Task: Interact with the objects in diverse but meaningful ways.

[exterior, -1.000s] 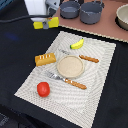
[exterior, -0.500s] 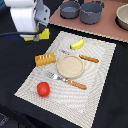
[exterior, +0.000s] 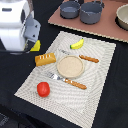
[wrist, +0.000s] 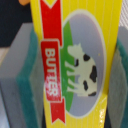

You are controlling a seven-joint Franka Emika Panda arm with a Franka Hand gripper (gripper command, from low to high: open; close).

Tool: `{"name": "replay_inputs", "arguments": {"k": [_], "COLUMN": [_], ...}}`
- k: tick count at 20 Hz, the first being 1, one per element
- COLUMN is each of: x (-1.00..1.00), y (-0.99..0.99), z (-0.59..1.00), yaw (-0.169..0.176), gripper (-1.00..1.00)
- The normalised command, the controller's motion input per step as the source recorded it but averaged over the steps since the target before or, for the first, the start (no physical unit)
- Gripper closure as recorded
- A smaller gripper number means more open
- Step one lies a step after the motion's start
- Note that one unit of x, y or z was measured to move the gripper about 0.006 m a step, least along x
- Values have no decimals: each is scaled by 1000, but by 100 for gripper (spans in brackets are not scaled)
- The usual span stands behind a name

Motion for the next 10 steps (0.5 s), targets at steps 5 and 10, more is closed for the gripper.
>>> {"name": "replay_inputs", "arguments": {"k": [5, 10], "x": [146, 270], "y": [-350, -334], "z": [-251, -213], "yaw": [-84, -132], "gripper": [100, 100]}}
